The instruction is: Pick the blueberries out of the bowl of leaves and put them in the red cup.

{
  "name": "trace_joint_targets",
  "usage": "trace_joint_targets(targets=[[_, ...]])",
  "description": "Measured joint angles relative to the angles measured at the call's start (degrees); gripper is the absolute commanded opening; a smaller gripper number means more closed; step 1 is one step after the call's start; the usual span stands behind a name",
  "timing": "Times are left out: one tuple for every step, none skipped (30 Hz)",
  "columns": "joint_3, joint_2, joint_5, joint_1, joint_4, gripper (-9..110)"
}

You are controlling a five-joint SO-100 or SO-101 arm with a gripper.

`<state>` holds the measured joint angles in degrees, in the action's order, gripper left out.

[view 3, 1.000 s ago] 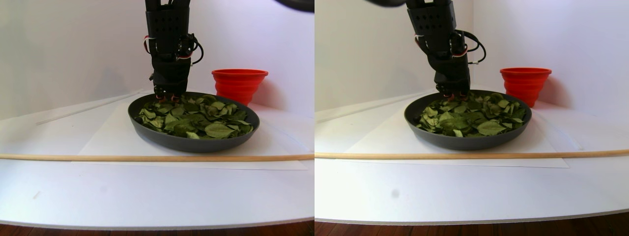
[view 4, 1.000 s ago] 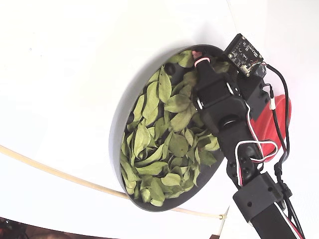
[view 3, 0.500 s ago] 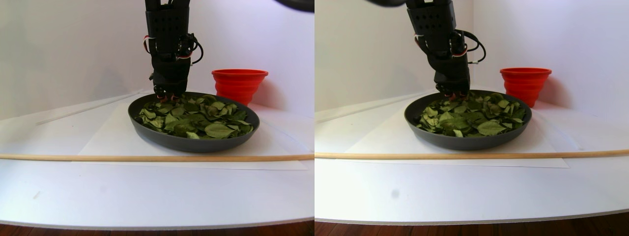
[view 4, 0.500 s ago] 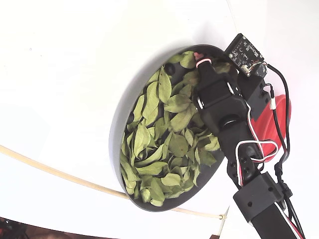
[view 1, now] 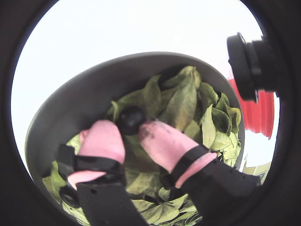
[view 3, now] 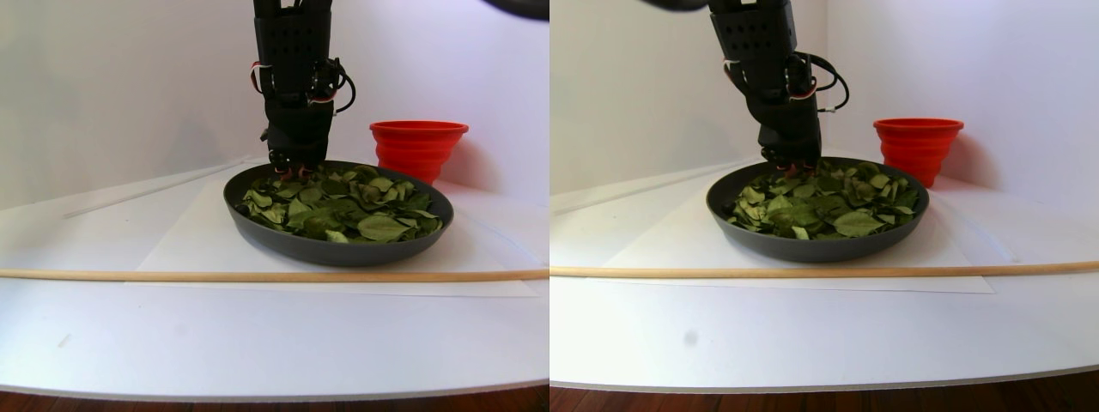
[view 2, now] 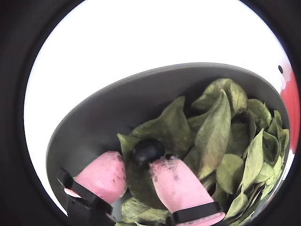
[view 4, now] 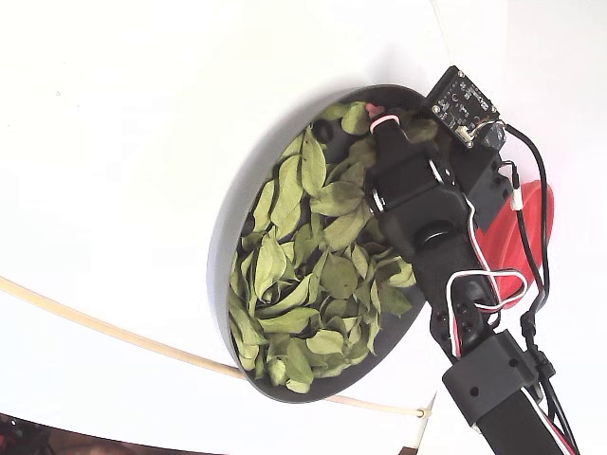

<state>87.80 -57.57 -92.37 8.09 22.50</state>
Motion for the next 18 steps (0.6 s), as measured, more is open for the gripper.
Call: trace_joint_targets(targets=[[0.0,0.0,0.0,0.0,0.0,17],[0.0,0.0,0.0,0.0,0.0,17],[0.0,0.0,0.0,0.0,0.0,17],[0.0,0.0,0.0,0.0,0.0,17],[0.0,0.0,0.0,0.0,0.0,17],[0.0,0.0,0.0,0.0,0.0,17],[0.0,0.0,0.0,0.2,0.0,17],[0.0,0.0,0.0,0.3,0.0,17],[0.0,0.0,0.0,0.3,0.0,17],[0.0,0.0,0.0,0.3,0.0,17],[0.0,0.0,0.0,0.4,0.0,17],[0.0,0.0,0.0,0.4,0.0,17],[0.0,0.0,0.1,0.4,0.0,17],[0.0,0.0,0.4,0.4,0.0,17],[-0.3,0.0,0.7,0.5,-0.1,17],[-0.4,0.0,1.1,0.6,-0.1,17],[-0.7,0.1,1.3,0.8,-0.1,17],[-0.9,0.1,1.6,1.1,-0.1,17]])
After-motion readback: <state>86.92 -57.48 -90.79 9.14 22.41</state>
